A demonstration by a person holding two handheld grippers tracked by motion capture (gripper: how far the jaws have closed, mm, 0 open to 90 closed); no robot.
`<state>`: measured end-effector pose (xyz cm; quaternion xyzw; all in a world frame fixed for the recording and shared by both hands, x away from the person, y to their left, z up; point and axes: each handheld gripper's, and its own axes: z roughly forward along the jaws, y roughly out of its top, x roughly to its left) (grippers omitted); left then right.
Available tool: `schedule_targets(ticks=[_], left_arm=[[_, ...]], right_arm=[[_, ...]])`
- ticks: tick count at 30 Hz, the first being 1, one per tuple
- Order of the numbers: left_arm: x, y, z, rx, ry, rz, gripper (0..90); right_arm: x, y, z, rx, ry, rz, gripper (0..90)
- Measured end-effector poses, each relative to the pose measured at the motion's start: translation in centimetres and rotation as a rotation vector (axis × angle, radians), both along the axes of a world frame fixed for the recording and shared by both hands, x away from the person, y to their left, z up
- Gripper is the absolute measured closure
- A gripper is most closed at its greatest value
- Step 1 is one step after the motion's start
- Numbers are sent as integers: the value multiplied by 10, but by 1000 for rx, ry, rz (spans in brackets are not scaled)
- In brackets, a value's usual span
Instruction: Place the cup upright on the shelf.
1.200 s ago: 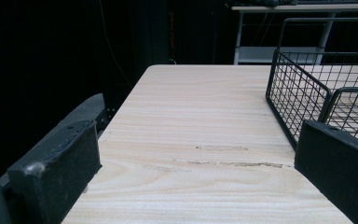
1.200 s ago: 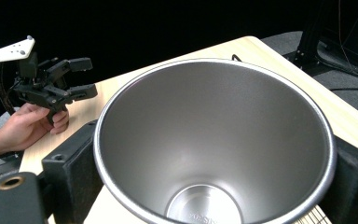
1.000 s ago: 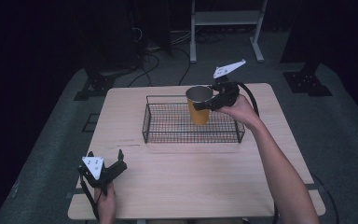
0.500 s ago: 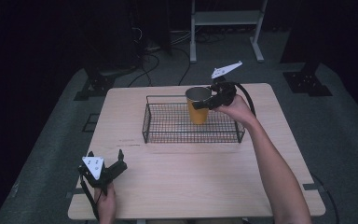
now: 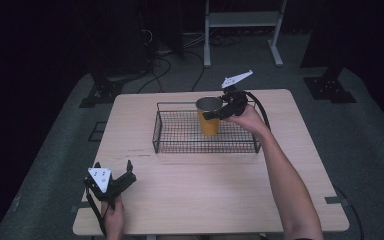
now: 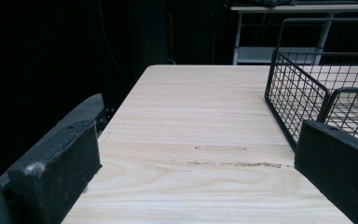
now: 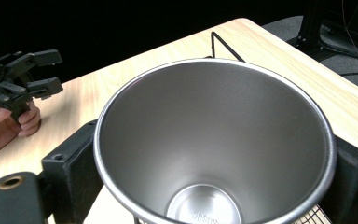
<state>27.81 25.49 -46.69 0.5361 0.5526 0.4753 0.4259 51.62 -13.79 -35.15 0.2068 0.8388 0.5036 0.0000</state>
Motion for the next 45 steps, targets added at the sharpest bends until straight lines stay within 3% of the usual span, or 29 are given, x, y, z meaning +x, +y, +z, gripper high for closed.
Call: schedule_targets(ticks=[14,45], left_arm=[[0,0,0,0,-1,0,0],[0,0,0,0,-1,-2,0]], right_arm=[[9,-2,-25,8,36,-28,96],[13,6,-43,-11,45,-35,95]])
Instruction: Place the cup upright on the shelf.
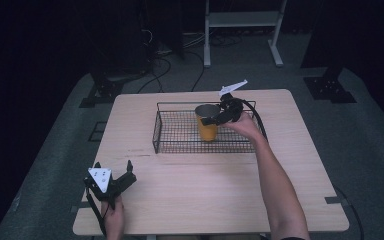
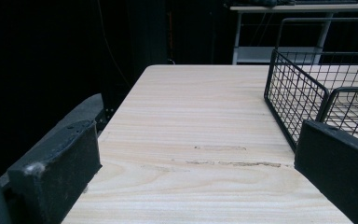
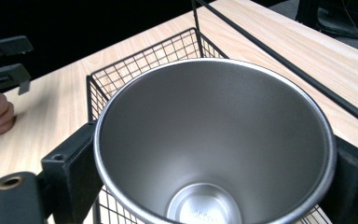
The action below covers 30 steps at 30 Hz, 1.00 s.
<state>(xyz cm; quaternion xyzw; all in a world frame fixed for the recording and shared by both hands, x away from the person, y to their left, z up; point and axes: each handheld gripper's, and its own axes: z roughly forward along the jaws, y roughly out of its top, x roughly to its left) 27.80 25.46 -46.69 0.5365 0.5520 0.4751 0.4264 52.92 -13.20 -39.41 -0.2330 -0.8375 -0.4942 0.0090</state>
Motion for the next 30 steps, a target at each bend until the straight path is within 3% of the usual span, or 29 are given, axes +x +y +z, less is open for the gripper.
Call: schedule_targets(ticks=[12,17,30], left_arm=[[0,0,0,0,0,0,0],[0,0,0,6,1,-1,0],[0,0,0,5,1,0,0]], right_arm=[[-1,-1,-12,-24,-23,-16,93],[-2,-2,-18,-58,-40,-16,93],[-6,3,-17,-103,-102,-5,78]])
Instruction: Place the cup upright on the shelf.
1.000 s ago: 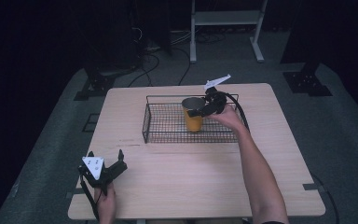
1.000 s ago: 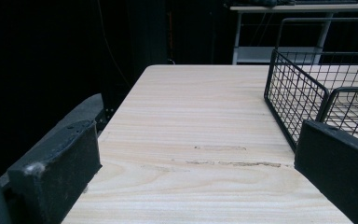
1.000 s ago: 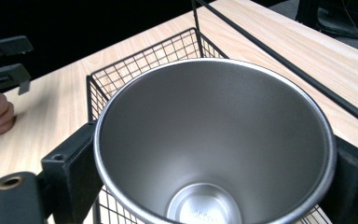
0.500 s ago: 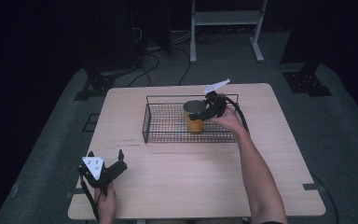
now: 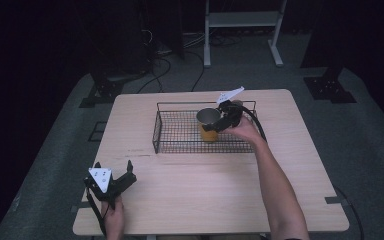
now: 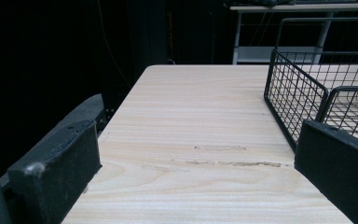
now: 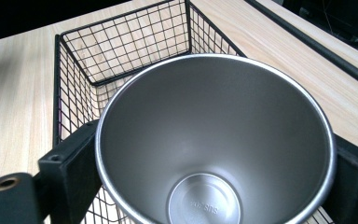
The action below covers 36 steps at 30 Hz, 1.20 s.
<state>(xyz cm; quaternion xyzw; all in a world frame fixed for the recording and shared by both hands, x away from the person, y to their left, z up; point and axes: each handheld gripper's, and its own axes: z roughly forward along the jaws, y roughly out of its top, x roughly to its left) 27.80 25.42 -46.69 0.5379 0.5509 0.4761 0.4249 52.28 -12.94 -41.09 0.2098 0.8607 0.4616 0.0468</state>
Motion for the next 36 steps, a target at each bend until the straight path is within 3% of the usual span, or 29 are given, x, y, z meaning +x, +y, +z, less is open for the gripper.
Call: schedule_targets(ticks=[18,36], left_arm=[[0,0,0,3,2,2,0],[1,-2,0,8,1,11,0]], right_arm=[[-4,4,3,-38,-8,-11,0],[-7,-5,13,-8,-13,-21,0]])
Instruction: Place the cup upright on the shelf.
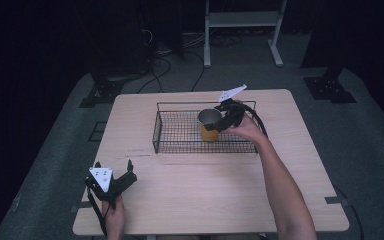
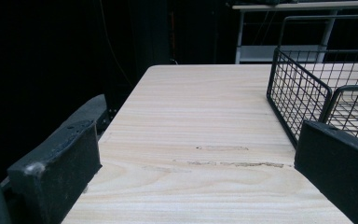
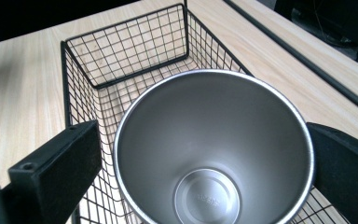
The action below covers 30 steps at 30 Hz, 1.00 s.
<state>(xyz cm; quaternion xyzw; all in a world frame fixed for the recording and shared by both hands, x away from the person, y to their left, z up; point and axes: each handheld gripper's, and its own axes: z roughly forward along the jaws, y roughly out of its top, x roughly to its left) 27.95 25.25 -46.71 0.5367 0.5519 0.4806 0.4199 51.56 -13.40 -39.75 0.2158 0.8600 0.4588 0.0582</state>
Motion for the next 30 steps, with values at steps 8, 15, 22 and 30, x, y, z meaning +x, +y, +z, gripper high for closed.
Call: schedule_targets(ticks=[8,15,22,30], left_arm=[[0,0,0,-1,1,1,0],[-1,1,0,-3,0,-4,0],[-1,1,0,-3,0,-7,0],[-1,0,0,-1,0,-8,0]], right_arm=[[-3,-11,12,45,-24,-20,0],[-8,-21,21,84,-30,-28,0],[-13,-25,27,100,-36,-23,0],[-20,-26,31,115,-43,-4,0]])
